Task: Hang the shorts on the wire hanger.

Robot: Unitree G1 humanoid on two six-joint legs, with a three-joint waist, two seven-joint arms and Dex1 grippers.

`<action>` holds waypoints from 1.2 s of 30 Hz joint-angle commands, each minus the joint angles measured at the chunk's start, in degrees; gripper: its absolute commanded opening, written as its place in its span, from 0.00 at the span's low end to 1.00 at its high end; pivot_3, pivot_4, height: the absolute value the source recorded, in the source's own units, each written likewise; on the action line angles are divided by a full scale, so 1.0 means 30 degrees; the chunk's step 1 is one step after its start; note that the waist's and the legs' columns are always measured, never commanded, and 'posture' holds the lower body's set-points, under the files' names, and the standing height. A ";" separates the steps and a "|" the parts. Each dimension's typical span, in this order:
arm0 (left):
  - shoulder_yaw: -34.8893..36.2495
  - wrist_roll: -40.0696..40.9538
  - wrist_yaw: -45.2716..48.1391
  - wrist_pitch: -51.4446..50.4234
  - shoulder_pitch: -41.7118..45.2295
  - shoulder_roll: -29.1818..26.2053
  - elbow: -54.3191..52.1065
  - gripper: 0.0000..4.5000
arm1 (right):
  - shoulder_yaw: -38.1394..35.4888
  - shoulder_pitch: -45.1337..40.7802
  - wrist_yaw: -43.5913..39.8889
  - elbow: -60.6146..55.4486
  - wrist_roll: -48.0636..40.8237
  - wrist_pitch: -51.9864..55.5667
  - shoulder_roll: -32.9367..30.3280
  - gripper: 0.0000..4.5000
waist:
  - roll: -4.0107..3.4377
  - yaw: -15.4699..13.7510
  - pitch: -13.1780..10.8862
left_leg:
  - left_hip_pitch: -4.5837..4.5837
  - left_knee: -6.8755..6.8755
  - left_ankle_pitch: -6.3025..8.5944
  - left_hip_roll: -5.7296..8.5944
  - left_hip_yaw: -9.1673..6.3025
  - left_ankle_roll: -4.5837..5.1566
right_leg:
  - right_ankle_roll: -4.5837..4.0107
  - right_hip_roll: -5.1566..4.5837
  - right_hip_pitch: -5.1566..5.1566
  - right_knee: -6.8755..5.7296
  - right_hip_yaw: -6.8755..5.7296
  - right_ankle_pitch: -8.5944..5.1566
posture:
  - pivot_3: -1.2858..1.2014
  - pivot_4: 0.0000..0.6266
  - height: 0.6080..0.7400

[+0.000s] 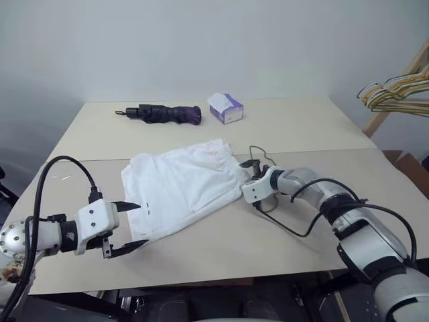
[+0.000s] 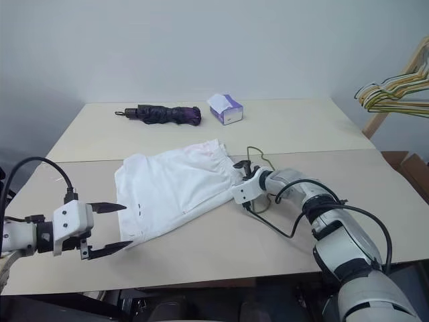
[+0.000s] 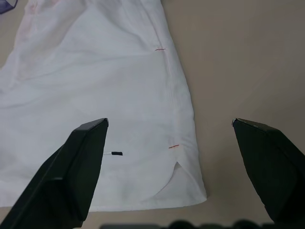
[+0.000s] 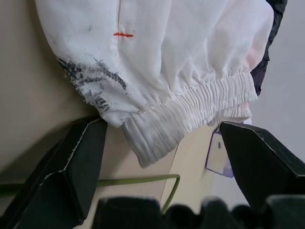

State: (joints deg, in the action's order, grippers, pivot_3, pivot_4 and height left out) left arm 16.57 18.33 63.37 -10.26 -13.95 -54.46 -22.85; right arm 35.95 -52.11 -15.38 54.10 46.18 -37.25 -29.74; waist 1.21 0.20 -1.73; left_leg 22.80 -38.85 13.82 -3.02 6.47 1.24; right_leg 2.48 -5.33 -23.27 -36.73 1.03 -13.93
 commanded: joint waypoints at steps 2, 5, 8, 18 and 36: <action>0.0641 -0.0118 -0.0342 0.0197 -0.0065 -0.0038 -0.0350 1.00 | 0.0308 -0.0916 0.0595 0.0645 0.0265 -0.0886 0.0135 0.63 | -0.0001 -0.0034 0.0000 | 0.0000 0.0008 -0.0001 0.0001 -0.0003 -0.0002 | 0.0000 0.0001 -0.0003 -0.0007 0.0000 -0.0006 | 0.58 0.00 1.00; 0.0410 -0.0766 -0.0302 0.0541 -0.0149 -0.0327 0.0121 1.00 | 0.0534 -0.0970 0.0627 0.0993 0.0333 -0.1123 0.0174 0.38 | -0.0001 -0.0041 0.0000 | 0.0001 0.0011 -0.0001 0.0001 -0.0004 -0.0002 | 0.0001 0.0002 -0.0003 -0.0007 0.0000 -0.0009 | 0.57 0.00 1.00; 0.0272 -0.0835 0.0240 0.0736 0.0037 -0.0644 0.0550 1.00 | 0.0550 -0.0911 0.0413 0.1108 0.0232 -0.1230 0.0203 0.13 | -0.0002 -0.0046 -0.0001 | -0.0001 0.0012 -0.0002 0.0000 -0.0004 -0.0003 | 0.0000 0.0004 -0.0003 -0.0010 -0.0001 -0.0009 | 0.57 0.00 1.00; -0.3009 -0.1869 0.3404 0.3059 0.2990 -0.1794 0.4715 1.00 | -0.0777 0.0080 -0.2247 -0.0608 -0.2067 0.0098 0.0744 0.00 | -0.0008 -0.0030 -0.0004 | -0.0010 0.0018 -0.0003 0.0000 -0.0002 -0.0006 | -0.0007 0.0007 0.0000 -0.0018 -0.0004 -0.0016 | 0.56 0.00 1.00; -0.7407 -0.5950 0.1964 0.4195 0.6618 -0.0255 1.0574 0.45 | -0.1462 0.1617 -0.3574 -0.3896 -0.2746 0.1443 -0.0115 0.00 | -0.0110 0.0009 0.0031 | -0.0039 0.0015 -0.0010 0.0003 0.0001 -0.0010 | -0.0001 0.0000 0.0020 -0.0065 -0.0003 -0.0024 | 0.55 0.00 1.00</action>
State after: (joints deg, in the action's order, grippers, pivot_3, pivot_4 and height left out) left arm -5.20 4.18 72.85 2.70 4.92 -55.58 6.15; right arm 33.38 -46.67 -25.80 44.83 39.29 -33.20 -29.24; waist 0.88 0.23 -1.64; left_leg 22.61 -38.81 13.77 -3.00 6.47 1.23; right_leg 2.47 -5.34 -23.16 -36.93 1.03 -14.01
